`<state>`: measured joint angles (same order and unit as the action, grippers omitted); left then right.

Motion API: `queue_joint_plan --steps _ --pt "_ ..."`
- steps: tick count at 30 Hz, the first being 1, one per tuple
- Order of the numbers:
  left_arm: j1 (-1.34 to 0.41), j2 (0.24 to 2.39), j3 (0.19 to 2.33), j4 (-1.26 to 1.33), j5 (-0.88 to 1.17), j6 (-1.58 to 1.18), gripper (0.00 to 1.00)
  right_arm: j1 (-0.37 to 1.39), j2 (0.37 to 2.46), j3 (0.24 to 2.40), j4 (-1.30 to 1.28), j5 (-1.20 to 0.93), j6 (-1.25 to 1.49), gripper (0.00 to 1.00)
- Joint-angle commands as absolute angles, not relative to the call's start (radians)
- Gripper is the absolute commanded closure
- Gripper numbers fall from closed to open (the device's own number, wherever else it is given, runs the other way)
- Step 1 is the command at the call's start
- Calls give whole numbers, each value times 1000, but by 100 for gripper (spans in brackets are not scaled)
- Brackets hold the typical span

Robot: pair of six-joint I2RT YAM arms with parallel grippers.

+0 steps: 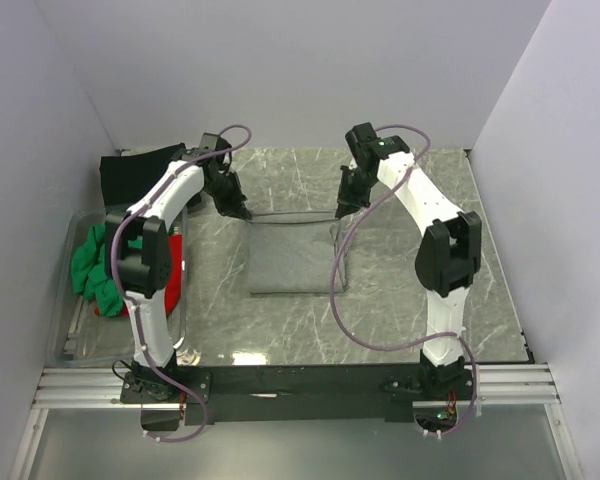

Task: Fold and stack the t-shirts
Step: Fold the tshirt, then neatly place the folded tshirt to the corner

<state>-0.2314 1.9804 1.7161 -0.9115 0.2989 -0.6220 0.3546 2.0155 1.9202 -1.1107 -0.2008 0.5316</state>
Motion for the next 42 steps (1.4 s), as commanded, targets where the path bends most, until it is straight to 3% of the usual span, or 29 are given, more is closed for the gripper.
queue_joint_plan --steps 1,9,10,11,12,13,15,16,19,25,32,42 --pt "-195 2031 1802 -933 279 -578 100 318 2075 2020 -1161 -146 483 100" --pt "-190 2131 1824 -891 310 -581 100 295 2224 2109 -1157 -170 454 100" --pt "-190 2134 1828 -888 302 -586 95 295 2235 2129 -1151 -178 443 95" --pt "-190 2138 1835 -884 296 -595 87 293 2264 2146 -1147 -189 434 84" --pt "-189 2140 1848 -884 285 -601 76 293 2281 2166 -1153 -204 427 65" --pt "-189 2137 1853 -882 273 -606 55 293 2296 2224 -1163 -204 420 57" --pt "-189 2119 1859 -868 242 -617 40 288 2328 2281 -1190 -207 410 42" --pt "-187 2108 1856 -861 232 -620 31 288 2327 2301 -1193 -206 407 39" --pt "-187 2042 1795 -806 201 -624 21 282 2272 2255 -1161 -201 396 33" --pt "-187 1882 1554 -675 248 -614 17 276 2089 1969 -1066 -225 357 31" --pt "-187 1727 1273 -477 390 -612 16 279 1883 1680 -916 -402 354 30" --pt "-186 1680 990 -184 560 -653 16 316 1859 1493 -747 -584 387 32"
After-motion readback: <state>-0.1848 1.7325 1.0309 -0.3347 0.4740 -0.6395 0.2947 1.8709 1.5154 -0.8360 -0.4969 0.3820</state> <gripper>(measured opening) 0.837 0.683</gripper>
